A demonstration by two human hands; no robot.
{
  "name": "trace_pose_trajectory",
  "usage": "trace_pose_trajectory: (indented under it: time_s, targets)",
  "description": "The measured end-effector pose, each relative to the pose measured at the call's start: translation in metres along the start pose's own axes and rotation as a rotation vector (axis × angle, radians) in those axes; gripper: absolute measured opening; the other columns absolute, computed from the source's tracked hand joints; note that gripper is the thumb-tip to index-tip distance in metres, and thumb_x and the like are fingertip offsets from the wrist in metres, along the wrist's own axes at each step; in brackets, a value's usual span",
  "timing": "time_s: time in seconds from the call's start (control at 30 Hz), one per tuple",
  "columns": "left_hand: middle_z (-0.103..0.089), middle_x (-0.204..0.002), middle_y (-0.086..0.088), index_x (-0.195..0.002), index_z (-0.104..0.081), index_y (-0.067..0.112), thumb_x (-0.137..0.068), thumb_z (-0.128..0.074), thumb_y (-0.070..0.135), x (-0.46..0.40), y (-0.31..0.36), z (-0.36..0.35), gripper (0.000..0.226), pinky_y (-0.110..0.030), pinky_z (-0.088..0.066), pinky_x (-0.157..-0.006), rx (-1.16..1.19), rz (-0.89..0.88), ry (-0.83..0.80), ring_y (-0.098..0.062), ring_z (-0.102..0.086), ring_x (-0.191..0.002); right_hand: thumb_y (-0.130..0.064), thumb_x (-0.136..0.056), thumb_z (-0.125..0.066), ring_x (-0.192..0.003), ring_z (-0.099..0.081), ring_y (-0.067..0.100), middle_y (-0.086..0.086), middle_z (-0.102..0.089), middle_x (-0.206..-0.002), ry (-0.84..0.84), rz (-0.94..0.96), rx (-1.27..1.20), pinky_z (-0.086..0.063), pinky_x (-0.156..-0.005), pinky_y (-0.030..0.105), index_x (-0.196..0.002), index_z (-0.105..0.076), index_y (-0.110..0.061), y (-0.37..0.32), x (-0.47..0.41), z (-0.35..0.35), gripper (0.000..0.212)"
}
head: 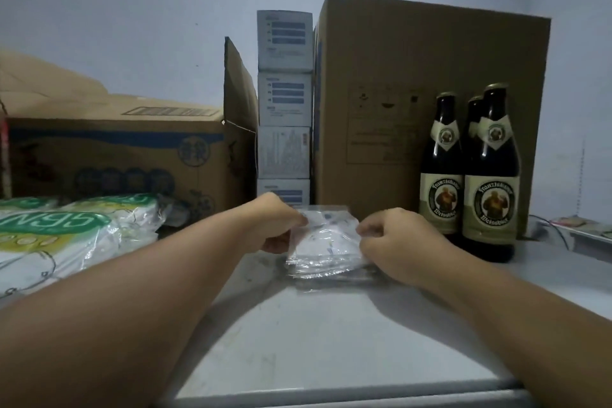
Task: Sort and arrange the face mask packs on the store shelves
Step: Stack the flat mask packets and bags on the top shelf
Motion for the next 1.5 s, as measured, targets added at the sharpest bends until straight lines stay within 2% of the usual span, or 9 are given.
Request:
trace_pose_trajectory:
  time_s: [0.17,0.3,0.43,0.5,0.67,0.93,1.13,1.3,1.5]
  targets:
    - [-0.050,-0.046,-0.007,-0.074,-0.062,-0.001,-0.079,-0.061,0.000,0.007,0.000,-0.003,0.006,-0.019,-0.042,-0.043,-0.125,0.022,-0.072,-0.017,-0.048,-0.035,-0.034,-0.085,-0.055,-0.085,-0.063,0.015,-0.001,-0.070,-0.093,-0.002,0.039,0.074,-0.053,-0.074,0.030,-0.095,-0.069,-0.017,0.000,0.005,-0.001,0.024]
    - [-0.056,-0.074,-0.012,-0.101,-0.066,0.001,-0.083,-0.064,0.015,0.008,-0.002,-0.003,0.023,-0.027,-0.050,-0.057,-0.256,-0.003,-0.085,-0.025,-0.055,-0.060,-0.073,-0.077,-0.051,-0.102,-0.054,0.007,-0.011,-0.057,-0.116,-0.139,0.147,0.120,-0.043,-0.083,0.023,-0.123,-0.059,-0.032,-0.007,0.011,-0.006,0.062]
    - [-0.057,-0.065,-0.010,-0.084,-0.062,0.002,-0.082,-0.067,0.012,0.013,-0.002,-0.004,0.011,-0.027,-0.055,-0.052,-0.240,-0.019,-0.131,-0.022,-0.059,-0.045,-0.091,-0.056,-0.041,-0.122,-0.045,0.006,-0.015,-0.047,-0.137,-0.228,0.230,0.292,-0.038,-0.101,0.025,-0.136,-0.047,-0.036,-0.016,0.018,-0.010,0.097]
    - [-0.061,-0.067,-0.012,-0.093,-0.064,0.001,-0.083,-0.066,0.012,0.013,-0.002,-0.004,0.015,-0.031,-0.058,-0.060,-0.282,-0.034,-0.146,-0.025,-0.061,-0.051,-0.088,-0.062,-0.043,-0.121,-0.045,0.008,-0.013,-0.047,-0.139,-0.231,0.200,0.321,-0.040,-0.102,0.029,-0.135,-0.050,-0.035,-0.017,0.019,-0.010,0.090]
    - [-0.061,-0.066,-0.010,-0.098,-0.066,0.005,-0.085,-0.063,0.016,0.009,0.001,-0.006,0.017,-0.026,-0.052,-0.049,-0.296,-0.034,-0.148,-0.019,-0.056,-0.044,-0.089,-0.064,-0.039,-0.122,-0.048,0.009,-0.014,-0.048,-0.140,-0.232,0.164,0.333,-0.043,-0.101,0.035,-0.137,-0.043,-0.041,-0.016,0.021,-0.011,0.088]
    - [-0.056,-0.078,-0.008,-0.108,-0.063,0.009,-0.088,-0.060,0.039,0.012,-0.009,-0.006,0.036,-0.030,-0.049,-0.063,-0.285,-0.012,-0.128,-0.021,-0.053,-0.066,-0.080,-0.077,-0.041,-0.125,-0.046,0.013,-0.009,-0.047,-0.141,-0.250,0.215,0.349,-0.040,-0.099,0.031,-0.136,-0.043,-0.039,-0.013,0.014,-0.015,0.072]
    - [-0.058,-0.122,0.001,-0.135,-0.047,0.020,-0.093,-0.058,0.037,0.017,0.015,0.014,0.047,-0.028,-0.048,-0.083,-0.204,-0.308,0.173,-0.012,-0.055,-0.099,-0.080,-0.081,-0.030,-0.139,-0.030,0.020,-0.002,-0.028,-0.154,-0.254,0.234,0.201,-0.031,-0.110,0.039,-0.145,-0.027,-0.042,-0.023,0.017,-0.010,0.075]
    - [-0.045,-0.146,-0.001,-0.145,-0.037,0.026,-0.093,-0.050,0.049,0.050,0.027,0.046,0.058,-0.033,-0.037,-0.101,-0.598,-0.368,0.327,-0.019,-0.042,-0.131,-0.077,-0.083,-0.032,-0.148,0.007,0.018,-0.005,0.001,-0.161,-0.277,0.353,0.154,-0.008,-0.117,0.045,-0.148,-0.010,-0.045,-0.052,0.029,-0.008,0.076]
    - [-0.031,-0.155,0.003,-0.147,-0.033,0.028,-0.095,-0.043,0.051,0.121,0.005,0.135,0.058,-0.048,-0.012,-0.119,-0.884,-0.271,0.459,-0.017,-0.014,-0.147,-0.072,-0.083,-0.043,-0.146,0.013,0.009,-0.013,0.003,-0.160,-0.347,0.661,-0.017,-0.004,-0.116,0.037,-0.145,-0.006,-0.051,-0.127,0.076,-0.016,0.076]
Point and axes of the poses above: each hand's wrist, its own x-axis away from the middle knuckle, its own z-axis out of the back of the hand, y = z × x, the point moved 5 cm from there along -x, towards the middle knuckle
